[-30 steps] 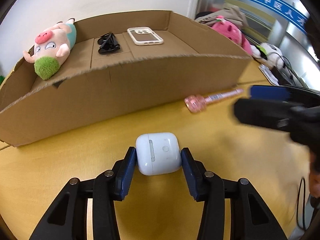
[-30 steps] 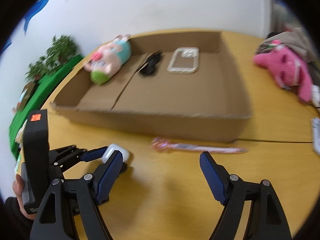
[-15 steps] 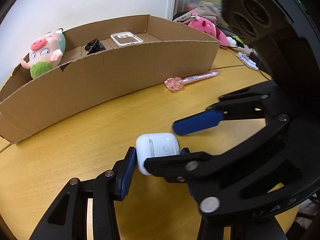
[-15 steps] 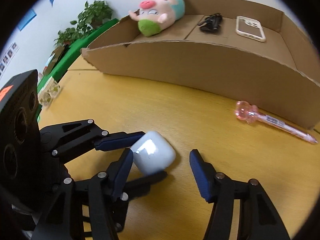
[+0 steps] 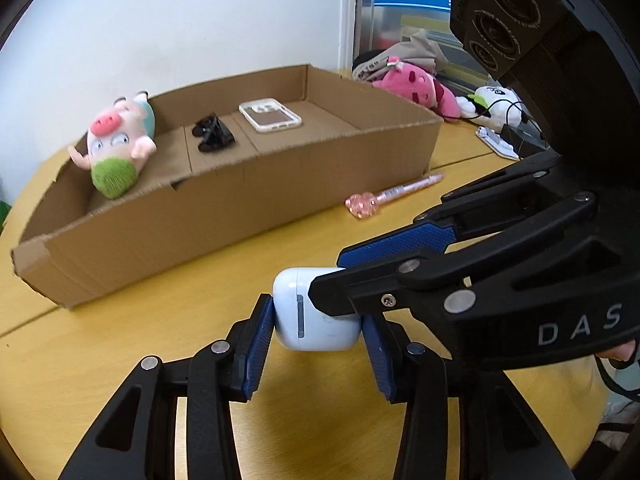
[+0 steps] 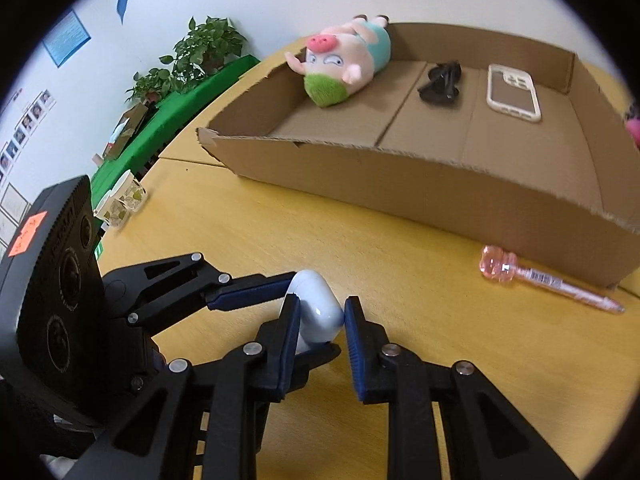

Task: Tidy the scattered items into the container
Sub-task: 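Hold the earbud case in the left gripper while the right gripper also grips it, then carry the earbud case with both grippers over the box and lower it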

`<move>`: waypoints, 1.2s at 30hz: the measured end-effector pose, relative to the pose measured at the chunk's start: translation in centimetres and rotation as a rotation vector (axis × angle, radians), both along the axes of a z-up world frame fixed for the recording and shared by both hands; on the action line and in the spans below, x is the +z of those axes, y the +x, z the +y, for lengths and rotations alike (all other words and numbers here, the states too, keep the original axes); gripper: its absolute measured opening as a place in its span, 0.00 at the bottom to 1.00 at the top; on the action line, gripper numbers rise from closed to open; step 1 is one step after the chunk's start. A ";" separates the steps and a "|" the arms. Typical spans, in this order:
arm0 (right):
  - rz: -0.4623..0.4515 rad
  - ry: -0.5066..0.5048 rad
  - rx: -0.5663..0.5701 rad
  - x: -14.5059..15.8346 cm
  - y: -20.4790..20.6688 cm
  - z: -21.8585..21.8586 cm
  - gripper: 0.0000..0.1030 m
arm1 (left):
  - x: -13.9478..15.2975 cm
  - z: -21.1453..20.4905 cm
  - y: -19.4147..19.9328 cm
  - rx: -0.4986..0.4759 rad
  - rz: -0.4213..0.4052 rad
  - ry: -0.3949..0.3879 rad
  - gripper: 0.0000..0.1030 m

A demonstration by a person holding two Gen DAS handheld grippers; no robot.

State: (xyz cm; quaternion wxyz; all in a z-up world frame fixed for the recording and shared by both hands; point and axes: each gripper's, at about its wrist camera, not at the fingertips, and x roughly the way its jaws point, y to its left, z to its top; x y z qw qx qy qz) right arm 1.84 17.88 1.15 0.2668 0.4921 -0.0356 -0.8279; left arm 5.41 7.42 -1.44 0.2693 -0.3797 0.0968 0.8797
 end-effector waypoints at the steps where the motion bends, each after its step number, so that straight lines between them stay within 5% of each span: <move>1: 0.007 0.002 0.001 0.3 0.0 -0.1 0.21 | 0.3 -0.2 0.0 0.001 0.007 0.004 0.46; 12: 0.166 -0.006 0.024 6.6 -0.9 -1.3 0.21 | 6.9 -1.7 -1.4 0.026 0.158 -0.013 0.46; 24: 0.301 -0.064 0.108 14.7 -7.0 -4.3 0.20 | 14.6 -5.4 -6.6 0.099 0.325 -0.086 0.46; 31: 0.301 -0.080 0.151 15.9 -10.9 -6.8 0.20 | 15.2 -8.1 -10.4 0.115 0.290 -0.121 0.46; 36: 0.250 -0.097 0.186 13.8 -14.3 -8.5 0.20 | 13.1 -10.1 -14.0 0.124 0.168 -0.129 0.46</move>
